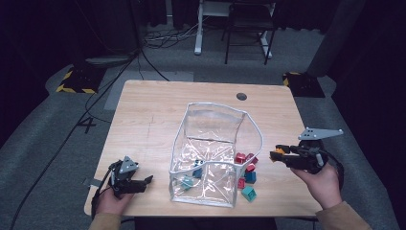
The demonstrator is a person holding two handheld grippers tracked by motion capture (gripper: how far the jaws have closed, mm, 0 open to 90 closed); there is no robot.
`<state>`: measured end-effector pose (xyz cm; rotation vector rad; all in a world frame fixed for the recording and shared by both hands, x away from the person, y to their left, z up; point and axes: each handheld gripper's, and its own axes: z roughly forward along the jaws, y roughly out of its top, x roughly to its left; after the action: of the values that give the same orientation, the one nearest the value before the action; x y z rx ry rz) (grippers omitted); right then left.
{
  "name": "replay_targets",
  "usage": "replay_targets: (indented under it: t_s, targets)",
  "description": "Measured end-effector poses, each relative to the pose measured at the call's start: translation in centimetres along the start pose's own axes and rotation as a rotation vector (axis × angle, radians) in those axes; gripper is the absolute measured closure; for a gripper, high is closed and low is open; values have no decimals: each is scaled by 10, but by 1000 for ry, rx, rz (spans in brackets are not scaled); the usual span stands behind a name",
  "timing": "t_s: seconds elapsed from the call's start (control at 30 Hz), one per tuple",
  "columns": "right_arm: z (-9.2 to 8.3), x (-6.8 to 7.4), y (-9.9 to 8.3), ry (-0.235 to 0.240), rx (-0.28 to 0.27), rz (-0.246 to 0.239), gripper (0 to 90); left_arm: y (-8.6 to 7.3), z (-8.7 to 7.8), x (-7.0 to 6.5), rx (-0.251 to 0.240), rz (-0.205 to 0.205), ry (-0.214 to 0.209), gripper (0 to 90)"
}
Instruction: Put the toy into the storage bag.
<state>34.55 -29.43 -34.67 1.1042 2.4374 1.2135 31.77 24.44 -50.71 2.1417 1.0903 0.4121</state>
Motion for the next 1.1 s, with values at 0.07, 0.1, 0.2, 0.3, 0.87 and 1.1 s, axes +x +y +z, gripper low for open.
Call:
replay_targets:
  t_s: [0.07,0.1,0.2,0.3,0.87,1.1]
  targets:
    - [-3,1,4,9,-17,-7,588,0,0,0,0,0,0,218]
    - [-3,1,4,9,-17,-7,588,0,0,0,0,0,0,218]
    - [-9,2,10,18,-59,-16,588,0,0,0,-1,0,1,218]
    - [-12,3,14,24,-71,-16,588,0,0,0,0,-1,0,218]
    - [-23,14,48,81,-150,-78,588,-1,-1,0,1,-3,2,216]
    - [-18,27,67,101,-157,-129,588,-1,-1,0,1,-3,2,215]
